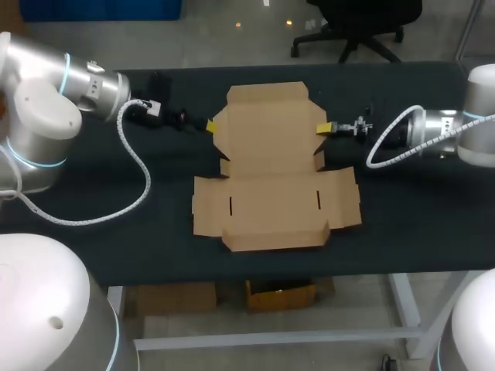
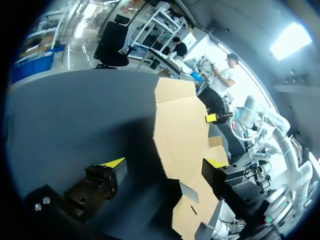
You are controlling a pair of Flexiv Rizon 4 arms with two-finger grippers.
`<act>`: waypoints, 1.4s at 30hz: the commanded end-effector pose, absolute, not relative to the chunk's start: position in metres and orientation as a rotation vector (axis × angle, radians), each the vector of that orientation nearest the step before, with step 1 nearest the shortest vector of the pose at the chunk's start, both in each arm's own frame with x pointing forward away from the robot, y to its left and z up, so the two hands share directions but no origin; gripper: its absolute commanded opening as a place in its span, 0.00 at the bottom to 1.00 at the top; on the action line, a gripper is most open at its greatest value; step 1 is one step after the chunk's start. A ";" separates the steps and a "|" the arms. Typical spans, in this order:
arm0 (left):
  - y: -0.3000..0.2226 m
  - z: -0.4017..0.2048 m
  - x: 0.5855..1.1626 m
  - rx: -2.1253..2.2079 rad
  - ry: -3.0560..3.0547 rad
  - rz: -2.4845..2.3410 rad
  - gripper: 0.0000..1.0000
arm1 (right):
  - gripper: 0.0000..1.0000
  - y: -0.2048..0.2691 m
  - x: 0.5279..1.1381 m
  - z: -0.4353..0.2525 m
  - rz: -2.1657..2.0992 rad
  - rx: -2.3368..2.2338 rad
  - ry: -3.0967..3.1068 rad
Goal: Assemble the packaging by folding the flat box into shape, placing the metal phone stand inside, and closing the box properly
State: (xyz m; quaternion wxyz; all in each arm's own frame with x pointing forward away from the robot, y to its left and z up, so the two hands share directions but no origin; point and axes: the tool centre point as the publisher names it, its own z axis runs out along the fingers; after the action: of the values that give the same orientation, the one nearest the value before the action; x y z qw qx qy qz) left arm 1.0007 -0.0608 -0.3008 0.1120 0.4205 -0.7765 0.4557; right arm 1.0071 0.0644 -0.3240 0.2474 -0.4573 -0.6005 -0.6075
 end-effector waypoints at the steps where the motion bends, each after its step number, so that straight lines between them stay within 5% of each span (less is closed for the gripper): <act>1: -0.065 -0.308 1.002 1.186 -2.263 1.372 1.00 | 0.00 0.062 1.004 -0.320 -1.679 -1.229 -1.636; 42: -0.107 -0.304 0.996 0.955 -2.245 1.560 1.00 | 0.00 0.069 0.998 -0.291 -1.790 -1.076 -1.697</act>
State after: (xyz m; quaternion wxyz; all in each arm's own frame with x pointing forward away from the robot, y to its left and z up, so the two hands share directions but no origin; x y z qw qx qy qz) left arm 0.9993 -0.1047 -0.3008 0.1271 0.3312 -0.7761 0.5215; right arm 0.9989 0.0710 -0.2925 0.2240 -0.3913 -0.6150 -0.6469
